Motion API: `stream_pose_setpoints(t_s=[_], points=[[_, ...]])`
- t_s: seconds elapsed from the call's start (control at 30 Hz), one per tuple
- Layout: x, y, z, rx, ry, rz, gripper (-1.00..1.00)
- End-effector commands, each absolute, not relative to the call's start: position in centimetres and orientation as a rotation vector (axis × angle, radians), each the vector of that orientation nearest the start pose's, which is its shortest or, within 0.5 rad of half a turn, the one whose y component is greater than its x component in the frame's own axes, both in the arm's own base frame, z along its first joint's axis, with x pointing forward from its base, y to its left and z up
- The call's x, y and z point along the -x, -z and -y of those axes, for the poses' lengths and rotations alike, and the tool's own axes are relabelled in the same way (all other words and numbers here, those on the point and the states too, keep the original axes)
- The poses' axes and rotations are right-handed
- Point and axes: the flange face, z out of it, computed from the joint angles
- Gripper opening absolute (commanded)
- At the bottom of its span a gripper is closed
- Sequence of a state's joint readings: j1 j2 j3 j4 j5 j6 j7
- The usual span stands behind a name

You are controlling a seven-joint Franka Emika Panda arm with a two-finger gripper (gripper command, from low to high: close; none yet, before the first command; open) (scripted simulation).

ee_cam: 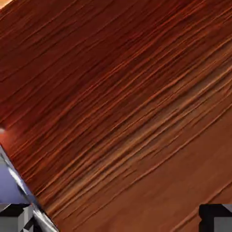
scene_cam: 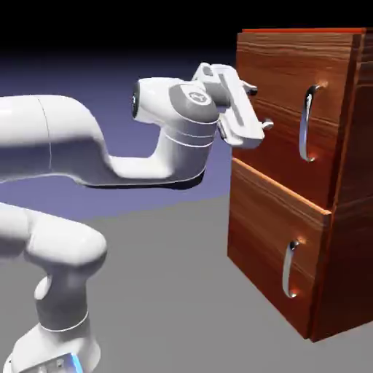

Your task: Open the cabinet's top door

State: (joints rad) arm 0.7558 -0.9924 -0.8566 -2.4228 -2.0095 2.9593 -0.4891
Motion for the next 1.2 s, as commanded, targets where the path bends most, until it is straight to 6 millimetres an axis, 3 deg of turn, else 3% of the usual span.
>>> stream_pose_setpoints(t_s=[0.0,0.3,0.37,0.53,0.57,0.6,0.83,1.17], points=[[-36.5,-60.3,8.1,-0.997,-0.99,-1.442,0.0],[-38.9,-56.8,12.4,-0.6,-0.668,-1.499,0.0],[-39.1,-56.6,12.6,-0.58,-0.651,-1.5,0.0],[-44.1,-56.6,12.3,-0.58,-0.651,-1.5,0.0],[-44.1,-56.6,12.3,-0.58,-0.651,-1.5,-1.0],[-44.1,-56.6,12.3,-0.58,-0.651,-1.5,-1.0],[-38.1,-56.6,9.7,-0.696,-0.523,-1.435,-1.0],[-30.4,-56.6,4.2,-0.857,-0.333,-1.328,-1.0]])
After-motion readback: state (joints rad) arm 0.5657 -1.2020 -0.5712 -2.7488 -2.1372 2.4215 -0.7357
